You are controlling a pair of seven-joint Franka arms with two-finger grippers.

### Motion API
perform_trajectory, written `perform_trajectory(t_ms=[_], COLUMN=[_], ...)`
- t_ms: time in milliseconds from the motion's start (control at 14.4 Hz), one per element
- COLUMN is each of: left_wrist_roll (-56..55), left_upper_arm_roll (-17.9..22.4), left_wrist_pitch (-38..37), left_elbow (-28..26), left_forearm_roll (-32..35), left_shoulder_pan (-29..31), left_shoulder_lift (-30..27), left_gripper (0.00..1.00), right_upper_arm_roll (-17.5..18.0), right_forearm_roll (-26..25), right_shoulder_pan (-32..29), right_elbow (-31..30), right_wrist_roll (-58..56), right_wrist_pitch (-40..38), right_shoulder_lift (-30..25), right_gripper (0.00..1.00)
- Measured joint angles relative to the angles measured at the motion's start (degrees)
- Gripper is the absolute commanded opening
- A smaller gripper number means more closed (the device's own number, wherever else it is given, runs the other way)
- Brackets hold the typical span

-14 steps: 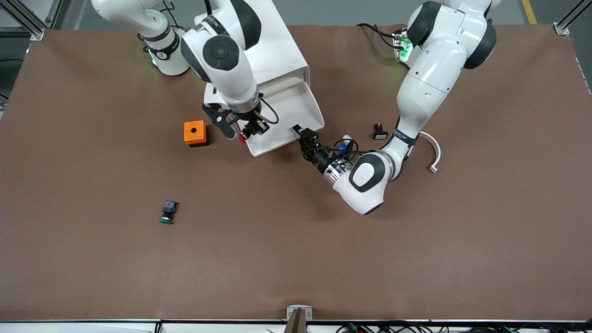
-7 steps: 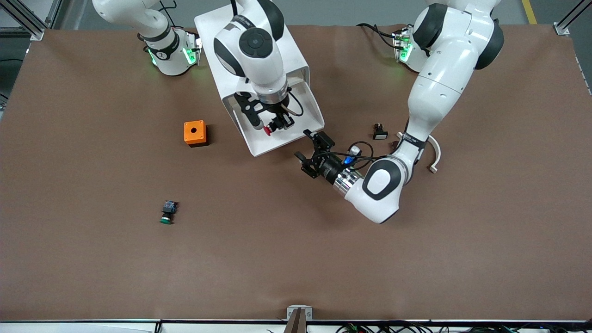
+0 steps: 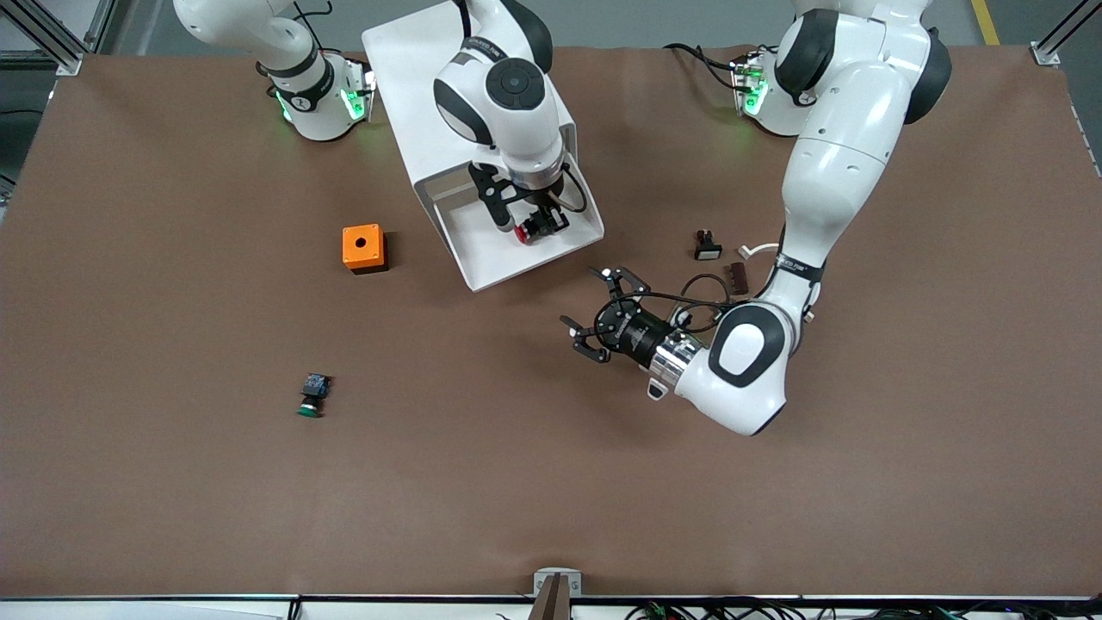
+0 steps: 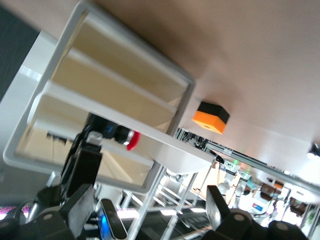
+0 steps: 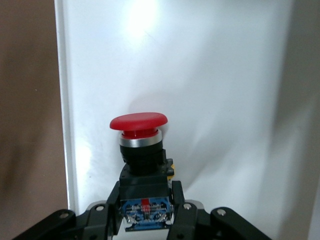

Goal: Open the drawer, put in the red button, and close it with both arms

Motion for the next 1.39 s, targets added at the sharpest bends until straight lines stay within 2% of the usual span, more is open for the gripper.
perform_trajectory(t_ms=[69, 417, 625, 903, 1112, 1390], left_wrist_roll=[3.47, 13.46, 17.13, 18.32, 18.05, 12.37], left_upper_arm_roll=[1.05, 2.75, 2.76, 2.78, 2.82, 2.82], left_wrist_pitch=[0.93, 10.31, 15.26, 22.87, 27.80, 31.29], left_elbow=[0.25, 0.50, 0.54, 0.54, 0.49, 0.19], left_forearm_roll=[0.98, 11.48, 18.89, 31.08, 41.33, 54.13], left_shoulder_pan=[-0.96, -3.98, -4.56, -8.15, -12.09, -17.94], left_shoulder_lift=[-0.77, -5.04, -7.04, -9.01, -9.36, -9.40], left_gripper=[0.99, 0.99, 0.99, 0.99, 0.99, 0.99], right_upper_arm_roll=[-0.01, -0.08, -1.01, -1.68, -2.04, -2.25], right_forearm_roll=[0.00, -0.01, -0.06, -0.07, -0.08, -0.13], right_shoulder_pan=[0.11, 0.76, -0.31, -6.77, -13.70, -23.44], right_elbow=[0.18, 1.58, 5.76, 14.04, 18.23, 22.27], right_wrist_roll=[0.25, 0.22, -5.10, -22.93, -39.35, -59.71], right_wrist_pitch=[0.00, -0.19, -6.57, -20.24, -27.90, -35.97], right_shoulder_lift=[0.07, 0.12, 0.14, 0.10, 0.02, -0.98], right_gripper=[1.00, 1.00, 1.00, 1.00, 1.00, 1.00])
